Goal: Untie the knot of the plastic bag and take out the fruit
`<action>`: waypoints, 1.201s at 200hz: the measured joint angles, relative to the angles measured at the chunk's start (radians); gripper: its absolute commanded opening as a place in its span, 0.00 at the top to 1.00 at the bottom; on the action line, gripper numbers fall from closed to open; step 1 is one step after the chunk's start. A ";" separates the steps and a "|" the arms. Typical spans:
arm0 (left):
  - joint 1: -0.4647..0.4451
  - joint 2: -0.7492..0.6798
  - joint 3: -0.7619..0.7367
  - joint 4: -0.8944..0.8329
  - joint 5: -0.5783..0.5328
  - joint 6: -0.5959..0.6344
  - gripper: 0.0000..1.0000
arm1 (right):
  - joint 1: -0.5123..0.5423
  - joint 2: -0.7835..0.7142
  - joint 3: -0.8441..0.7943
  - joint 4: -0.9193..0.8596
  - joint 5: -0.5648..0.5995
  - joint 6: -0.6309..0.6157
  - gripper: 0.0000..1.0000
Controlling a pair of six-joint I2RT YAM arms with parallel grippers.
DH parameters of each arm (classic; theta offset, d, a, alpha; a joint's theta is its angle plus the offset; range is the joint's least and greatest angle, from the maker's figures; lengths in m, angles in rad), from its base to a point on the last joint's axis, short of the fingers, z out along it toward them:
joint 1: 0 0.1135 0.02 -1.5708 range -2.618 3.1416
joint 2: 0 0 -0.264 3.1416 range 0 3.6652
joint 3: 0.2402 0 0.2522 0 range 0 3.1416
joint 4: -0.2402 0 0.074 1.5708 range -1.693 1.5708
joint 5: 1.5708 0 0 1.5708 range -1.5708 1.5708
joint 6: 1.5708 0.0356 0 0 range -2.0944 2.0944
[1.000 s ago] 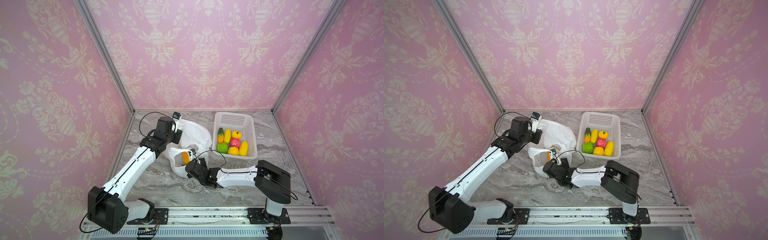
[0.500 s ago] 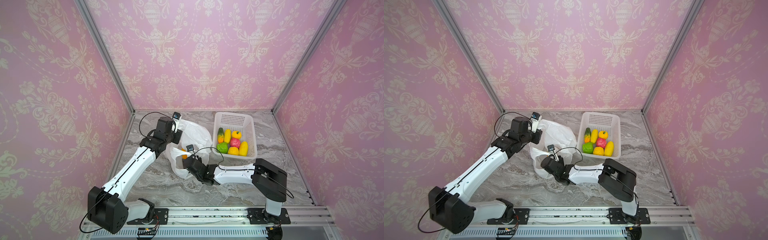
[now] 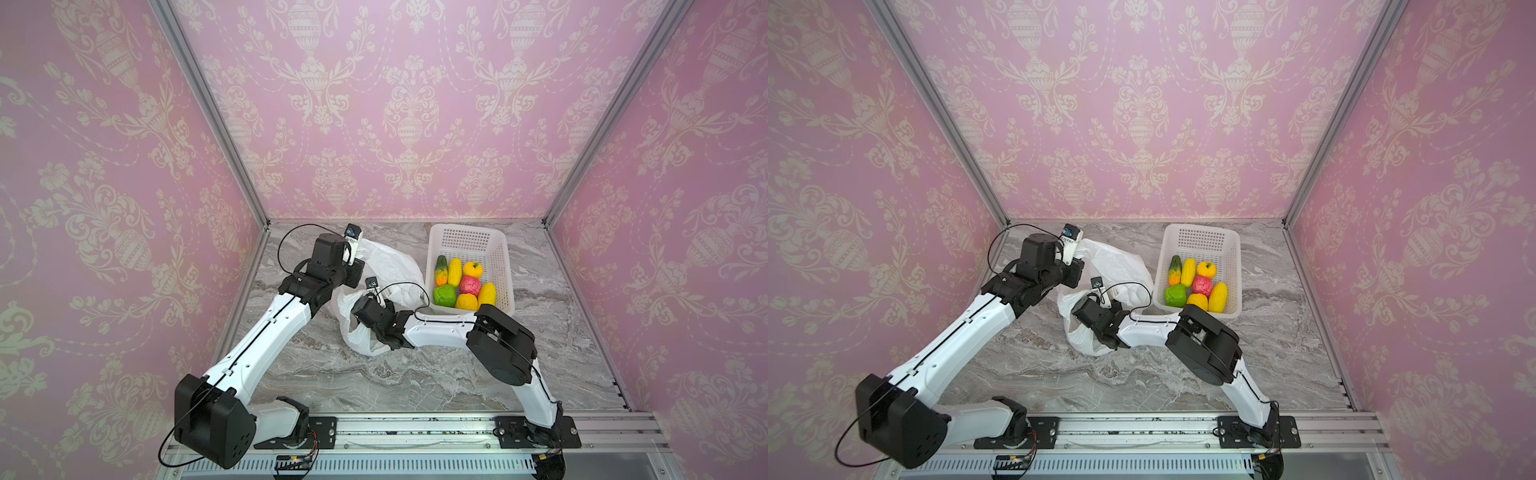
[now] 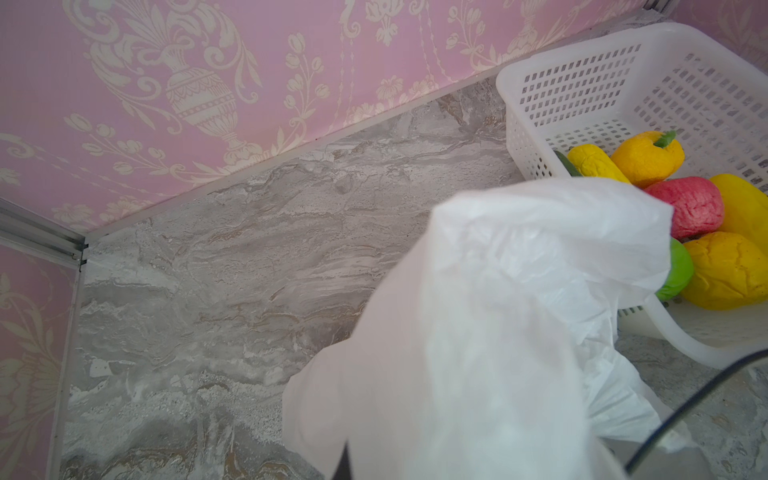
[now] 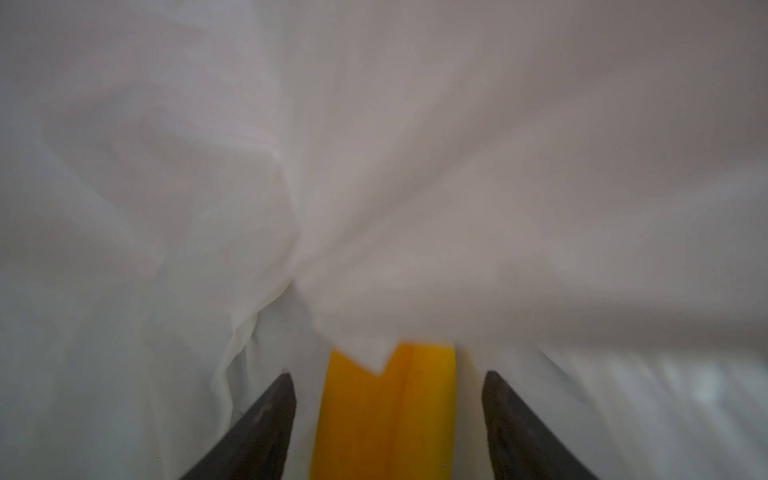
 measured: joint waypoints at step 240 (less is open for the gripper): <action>0.000 0.000 0.000 0.000 -0.006 0.004 1.00 | 0.077 -0.452 -0.517 0.486 0.009 -0.058 0.69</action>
